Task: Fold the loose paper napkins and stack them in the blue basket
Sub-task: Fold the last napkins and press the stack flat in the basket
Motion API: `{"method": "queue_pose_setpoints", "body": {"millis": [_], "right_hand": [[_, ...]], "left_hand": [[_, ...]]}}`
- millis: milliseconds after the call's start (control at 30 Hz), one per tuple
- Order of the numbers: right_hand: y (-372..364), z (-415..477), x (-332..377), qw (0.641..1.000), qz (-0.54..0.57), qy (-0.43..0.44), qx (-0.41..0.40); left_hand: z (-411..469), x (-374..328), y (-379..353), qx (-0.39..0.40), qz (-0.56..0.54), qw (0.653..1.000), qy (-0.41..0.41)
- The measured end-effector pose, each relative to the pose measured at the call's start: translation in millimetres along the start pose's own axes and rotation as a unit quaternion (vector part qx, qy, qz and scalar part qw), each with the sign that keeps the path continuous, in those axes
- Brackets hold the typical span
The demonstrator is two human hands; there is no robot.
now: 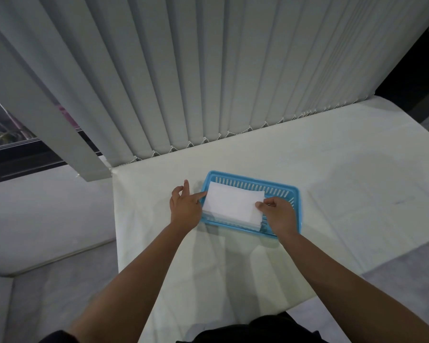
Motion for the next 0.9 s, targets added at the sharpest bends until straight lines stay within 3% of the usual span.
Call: {"method": "queue_pose_setpoints", "body": {"millis": [300,433,533,600,667,767,900], "right_hand": [[3.2,2.4,-5.2,1.000,-0.014,0.005,-0.009],[8.5,1.5,-7.9,0.999,-0.032,0.006,-0.026],[15.8,-1.7,4.9,0.991,-0.091,0.083,-0.047],[7.3,-4.6,25.0,0.961,-0.193,0.194,-0.028],[-16.1,-8.2,32.5,0.916,-0.308,0.252,0.048],[-46.4,-10.0,19.6,0.855,-0.417,0.259,0.169],[-54.1,-7.4,13.1,0.829,-0.438,0.278,0.210]], "left_hand": [[-0.5,-2.7,1.5,0.001,-0.011,1.000,-0.002],[-7.1,-4.4,14.5,-0.036,-0.027,0.999,0.006],[-15.5,-18.7,29.4,-0.082,-0.062,0.994,-0.029],[-21.3,-41.4,30.6,-0.089,-0.026,0.991,-0.092],[-25.1,-64.1,17.7,-0.053,0.037,0.986,-0.154],[-24.9,-75.5,-6.4,0.015,0.103,0.975,-0.195],[-20.9,-72.2,-16.2,0.041,0.134,0.970,-0.198]]}}
Point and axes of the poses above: each hand's wrist, its own z-axis towards the middle knuckle, its own y-axis out of the back of the hand, x = y × z, the point moved 10 cm from there along z, towards the middle knuckle, and after that the axes turned 10 degrees about y, right-handed, at the moved point
